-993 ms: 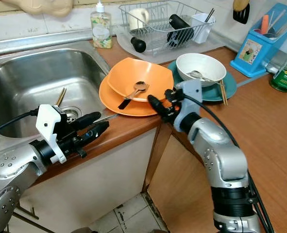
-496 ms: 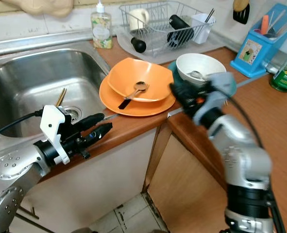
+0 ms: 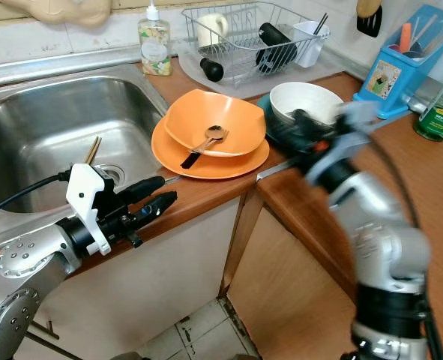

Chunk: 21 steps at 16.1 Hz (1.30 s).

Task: Kitchen organization

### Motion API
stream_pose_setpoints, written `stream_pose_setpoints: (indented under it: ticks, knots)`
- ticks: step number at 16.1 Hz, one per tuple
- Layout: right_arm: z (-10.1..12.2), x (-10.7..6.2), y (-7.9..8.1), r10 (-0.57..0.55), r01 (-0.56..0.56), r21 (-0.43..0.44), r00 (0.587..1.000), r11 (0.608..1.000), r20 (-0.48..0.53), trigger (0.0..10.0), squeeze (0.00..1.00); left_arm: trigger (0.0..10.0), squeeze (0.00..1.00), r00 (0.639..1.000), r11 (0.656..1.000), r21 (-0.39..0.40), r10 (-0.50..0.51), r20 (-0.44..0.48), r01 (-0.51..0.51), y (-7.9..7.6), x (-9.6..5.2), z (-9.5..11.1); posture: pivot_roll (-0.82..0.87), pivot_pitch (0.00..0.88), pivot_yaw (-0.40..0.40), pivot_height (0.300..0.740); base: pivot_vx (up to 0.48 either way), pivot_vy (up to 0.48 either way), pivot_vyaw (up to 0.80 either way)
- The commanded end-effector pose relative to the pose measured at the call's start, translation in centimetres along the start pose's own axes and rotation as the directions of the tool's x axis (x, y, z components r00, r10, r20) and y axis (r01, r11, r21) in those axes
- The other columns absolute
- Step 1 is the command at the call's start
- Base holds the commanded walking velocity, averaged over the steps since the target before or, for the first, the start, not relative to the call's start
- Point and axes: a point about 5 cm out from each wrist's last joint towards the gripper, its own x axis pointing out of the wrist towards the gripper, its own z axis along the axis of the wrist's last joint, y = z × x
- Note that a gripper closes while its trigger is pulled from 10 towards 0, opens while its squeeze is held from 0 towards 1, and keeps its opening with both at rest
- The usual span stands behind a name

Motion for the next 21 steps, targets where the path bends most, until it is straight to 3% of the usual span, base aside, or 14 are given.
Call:
stream_pose_setpoints:
  ticks: [1,2,4,7,10,11,14,18,21]
  knots:
    - [-0.1,0.5,1.3,0.053,-0.054,-0.044,0.998,0.998,-0.017,10.0,1.00,10.0,0.00,1.000,1.000,0.021,-0.012,0.000,0.012,-0.1,0.2,0.3,-0.13,0.000,-0.035,0.740,0.000,0.000,0.00]
    - [-1.0,1.5,2.9,0.106,-0.112,-0.092,0.992,0.989,-0.067,10.0,1.00,10.0,0.00,1.000,0.999,0.033,-0.017,-0.009,0.017,-0.1,0.2,0.3,-0.12,0.000,-0.035,0.740,0.000,0.000,0.00]
    - [-1.6,2.3,4.0,0.138,-0.152,-0.143,0.985,0.978,-0.105,10.0,1.00,10.0,0.00,1.000,0.999,0.035,-0.019,-0.011,0.019,-0.1,0.2,0.3,-0.12,0.000,-0.036,0.740,0.000,0.000,0.00]
    - [-2.4,2.8,5.3,0.208,-0.246,-0.234,0.962,0.941,-0.177,10.0,1.00,10.0,0.00,0.999,0.999,0.030,-0.037,-0.021,0.038,-0.5,0.1,0.2,-0.11,0.000,-0.041,0.740,0.000,0.000,0.00]
    - [-3.2,3.6,5.5,0.176,-0.244,-0.314,0.957,0.918,-0.230,10.0,1.00,10.0,0.00,0.998,0.998,0.031,-0.049,-0.030,0.050,-0.7,0.2,0.0,-0.11,0.000,-0.041,0.740,0.000,0.000,0.00]
    - [-3.3,4.0,5.1,0.137,-0.213,-0.344,0.963,0.915,-0.233,10.0,0.00,10.0,0.00,0.998,0.998,0.031,-0.050,-0.029,0.051,-0.8,0.3,0.0,-0.11,0.000,-0.041,0.740,0.000,0.000,0.00]
    - [-3.1,5.2,3.8,0.025,-0.099,-0.366,0.979,0.925,-0.202,10.0,0.00,10.0,0.00,0.998,0.998,0.036,-0.049,-0.028,0.050,-0.7,0.7,-0.1,-0.11,0.000,-0.047,0.740,0.000,0.000,0.00]
    - [-1.9,5.6,2.0,-0.103,0.043,-0.396,0.986,0.917,-0.131,10.0,0.00,10.0,0.00,0.998,0.998,0.037,-0.046,-0.032,0.048,-0.7,0.8,-0.2,-0.12,0.000,-0.042,0.740,0.000,0.000,0.00]
    - [-0.3,4.8,1.7,-0.085,0.048,-0.392,0.993,0.919,-0.077,10.0,0.00,10.0,0.00,0.998,0.998,0.038,-0.052,-0.034,0.054,-0.8,0.9,-0.2,-0.13,0.000,-0.033,0.740,0.000,0.000,0.00]
